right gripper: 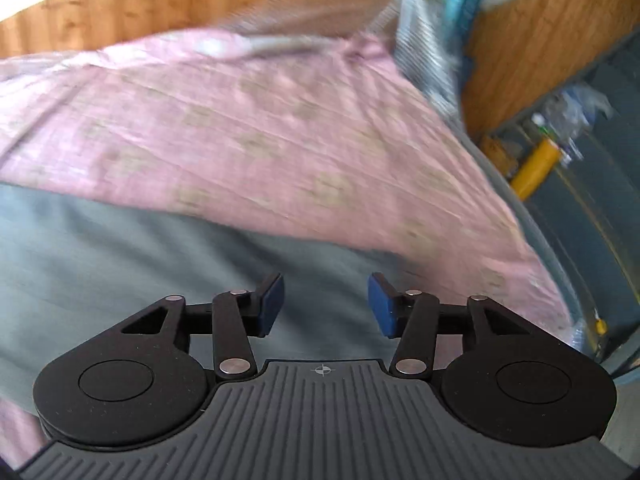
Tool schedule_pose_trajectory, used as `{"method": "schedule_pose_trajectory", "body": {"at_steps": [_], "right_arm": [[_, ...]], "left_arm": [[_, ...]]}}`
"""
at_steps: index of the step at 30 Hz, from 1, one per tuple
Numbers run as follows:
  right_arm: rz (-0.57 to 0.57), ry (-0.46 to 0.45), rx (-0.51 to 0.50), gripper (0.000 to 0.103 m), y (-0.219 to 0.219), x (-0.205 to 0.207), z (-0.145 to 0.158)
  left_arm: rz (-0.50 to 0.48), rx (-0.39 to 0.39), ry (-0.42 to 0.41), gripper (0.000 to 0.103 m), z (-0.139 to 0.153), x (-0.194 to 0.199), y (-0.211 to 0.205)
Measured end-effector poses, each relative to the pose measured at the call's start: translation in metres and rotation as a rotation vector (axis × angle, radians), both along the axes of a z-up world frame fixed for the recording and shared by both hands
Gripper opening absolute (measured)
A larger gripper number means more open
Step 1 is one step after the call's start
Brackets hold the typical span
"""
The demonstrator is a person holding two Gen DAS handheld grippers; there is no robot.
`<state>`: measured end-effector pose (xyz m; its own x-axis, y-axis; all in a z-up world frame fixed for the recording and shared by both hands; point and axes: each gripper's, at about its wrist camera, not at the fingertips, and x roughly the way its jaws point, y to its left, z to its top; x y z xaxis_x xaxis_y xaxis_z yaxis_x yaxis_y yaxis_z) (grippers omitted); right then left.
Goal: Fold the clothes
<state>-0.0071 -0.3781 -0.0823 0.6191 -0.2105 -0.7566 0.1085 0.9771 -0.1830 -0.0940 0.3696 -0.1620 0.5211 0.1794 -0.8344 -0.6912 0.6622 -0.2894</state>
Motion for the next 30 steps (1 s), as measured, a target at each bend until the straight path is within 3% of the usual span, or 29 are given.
{"method": "schedule_pose_trajectory", "body": {"at_steps": [3, 5, 10, 13, 17, 20, 22, 23, 24, 25, 30], "right_arm": [[0.182, 0.026, 0.019, 0.063, 0.106, 0.008, 0.007], [0.311, 0.044, 0.021, 0.071, 0.178, 0.013, 0.004], [0.630, 0.110, 0.081, 0.073, 0.346, 0.020, -0.005], [0.885, 0.067, 0.042, 0.073, 0.448, 0.012, -0.006], [1.169, 0.007, 0.008, 0.073, 0.572, -0.007, -0.016], [1.320, -0.013, -0.068, 0.073, 0.645, -0.025, -0.044], [1.373, 0.000, -0.136, 0.066, 0.674, -0.031, -0.068], [1.380, 0.005, -0.171, 0.044, 0.682, -0.030, -0.079], [1.369, 0.002, -0.196, 0.010, 0.686, -0.028, -0.085], [1.340, -0.009, -0.180, 0.002, 0.683, -0.025, -0.081], [1.124, -0.077, 0.010, 0.000, 0.641, 0.005, -0.027]], "left_arm": [[-0.060, 0.045, 0.024, 0.047, -0.013, 0.001, 0.011], [-0.088, 0.064, 0.042, 0.048, -0.019, -0.002, 0.018], [-0.041, -0.080, -0.030, 0.044, -0.006, -0.023, 0.051], [-0.024, -0.174, -0.143, 0.045, 0.006, -0.024, 0.075], [-0.075, -0.245, -0.195, 0.052, 0.015, -0.013, 0.091], [-0.074, -0.311, -0.210, 0.054, 0.014, -0.010, 0.099], [-0.046, -0.358, -0.227, 0.054, 0.008, -0.012, 0.106], [-0.034, -0.381, -0.236, 0.055, 0.006, -0.014, 0.110], [-0.025, -0.402, -0.246, 0.055, 0.003, -0.015, 0.113], [-0.021, -0.423, -0.260, 0.055, 0.002, -0.015, 0.116], [-0.044, -0.534, -0.350, 0.062, -0.003, -0.005, 0.124]]}}
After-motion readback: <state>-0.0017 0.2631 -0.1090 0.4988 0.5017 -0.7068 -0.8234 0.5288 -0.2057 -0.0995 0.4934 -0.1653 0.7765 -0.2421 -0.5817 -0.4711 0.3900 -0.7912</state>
